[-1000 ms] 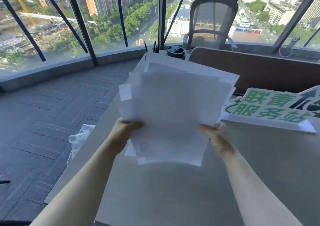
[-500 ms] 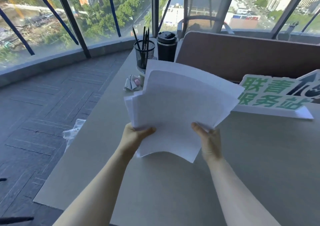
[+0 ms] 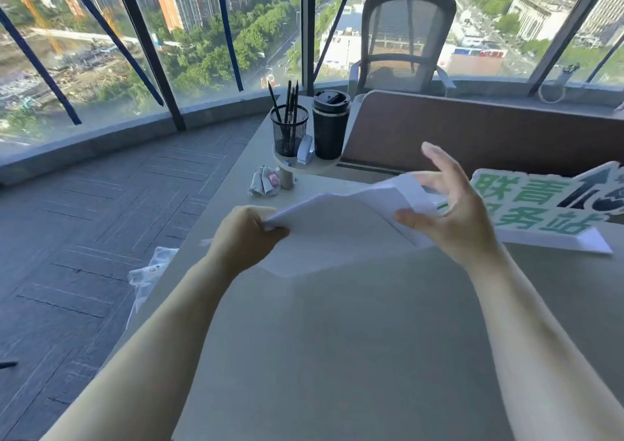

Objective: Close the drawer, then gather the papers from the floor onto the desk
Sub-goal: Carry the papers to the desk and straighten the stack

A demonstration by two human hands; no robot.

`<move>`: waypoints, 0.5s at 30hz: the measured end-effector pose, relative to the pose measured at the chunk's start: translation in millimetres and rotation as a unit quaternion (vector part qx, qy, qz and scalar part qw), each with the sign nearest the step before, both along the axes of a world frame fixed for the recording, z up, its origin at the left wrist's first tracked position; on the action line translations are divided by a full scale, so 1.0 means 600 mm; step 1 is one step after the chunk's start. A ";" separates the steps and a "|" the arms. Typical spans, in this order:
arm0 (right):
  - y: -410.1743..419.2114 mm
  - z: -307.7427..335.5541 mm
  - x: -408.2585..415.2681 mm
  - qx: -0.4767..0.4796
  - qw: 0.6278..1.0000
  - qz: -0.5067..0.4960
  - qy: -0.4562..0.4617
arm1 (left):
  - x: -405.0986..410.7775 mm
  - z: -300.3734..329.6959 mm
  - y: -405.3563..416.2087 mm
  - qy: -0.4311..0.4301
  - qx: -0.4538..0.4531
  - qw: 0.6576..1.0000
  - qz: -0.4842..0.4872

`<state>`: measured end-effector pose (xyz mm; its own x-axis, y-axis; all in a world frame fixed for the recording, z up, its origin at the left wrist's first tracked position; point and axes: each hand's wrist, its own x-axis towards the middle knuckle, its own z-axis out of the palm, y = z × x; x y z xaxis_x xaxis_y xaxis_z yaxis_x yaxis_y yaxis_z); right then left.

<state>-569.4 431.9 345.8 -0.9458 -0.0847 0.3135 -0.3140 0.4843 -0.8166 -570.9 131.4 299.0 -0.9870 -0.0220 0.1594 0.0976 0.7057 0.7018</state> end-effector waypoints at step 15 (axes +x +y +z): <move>-0.064 -0.175 0.023 -0.219 0.936 -0.121 -0.247 | -0.023 0.018 0.025 0.006 -0.281 0.940 -0.192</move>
